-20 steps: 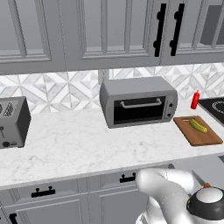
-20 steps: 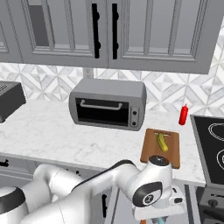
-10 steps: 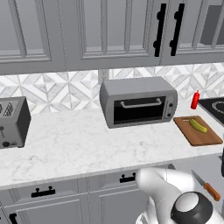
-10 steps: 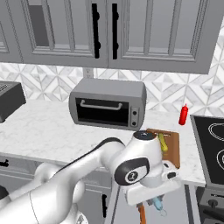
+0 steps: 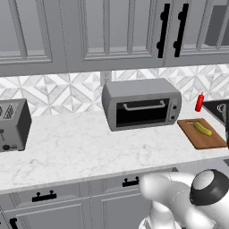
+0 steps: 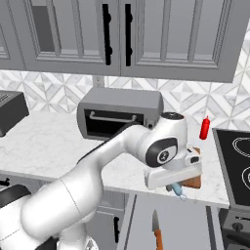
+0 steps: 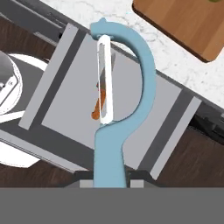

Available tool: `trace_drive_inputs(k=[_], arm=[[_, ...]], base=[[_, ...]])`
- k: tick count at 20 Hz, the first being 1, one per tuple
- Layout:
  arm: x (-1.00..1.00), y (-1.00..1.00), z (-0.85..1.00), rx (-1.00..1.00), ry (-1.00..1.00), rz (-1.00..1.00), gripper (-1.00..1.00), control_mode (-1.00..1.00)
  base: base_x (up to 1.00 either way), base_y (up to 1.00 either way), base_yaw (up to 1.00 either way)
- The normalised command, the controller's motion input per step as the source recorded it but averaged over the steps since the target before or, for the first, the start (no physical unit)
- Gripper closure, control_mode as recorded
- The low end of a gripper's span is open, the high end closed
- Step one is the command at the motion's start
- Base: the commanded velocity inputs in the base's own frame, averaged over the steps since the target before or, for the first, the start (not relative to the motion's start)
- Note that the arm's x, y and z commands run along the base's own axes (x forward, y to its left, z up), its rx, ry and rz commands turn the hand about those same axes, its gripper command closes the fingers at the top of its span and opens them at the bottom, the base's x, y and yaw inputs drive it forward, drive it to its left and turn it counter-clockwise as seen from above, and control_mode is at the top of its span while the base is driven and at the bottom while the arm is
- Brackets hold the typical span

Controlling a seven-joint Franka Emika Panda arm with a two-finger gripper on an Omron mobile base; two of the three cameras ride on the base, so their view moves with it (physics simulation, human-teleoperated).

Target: Place the appropriate cutting tool for cutting the cucumber skin on the cutting board.

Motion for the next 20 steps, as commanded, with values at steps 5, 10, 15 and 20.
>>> trace_drive_inputs(k=[5, 10, 15, 20], arm=[[1.0, -0.19, -0.16, 0.06, 0.0, 0.04, 1.0, -1.0], [0.83, -0.08, -0.6, 0.01, 0.0, 0.05, 1.0, -1.0], [0.94, -0.07, -0.61, 0.0, 0.0, 0.01, 1.0, -1.0], [0.84, -0.22, -0.59, 0.04, 0.02, 0.03, 1.0, -1.0]], base=[[0.0, 0.0, 0.0], [0.0, 0.0, 0.0], [0.0, 0.0, 0.0], [0.0, 0.0, 0.0]])
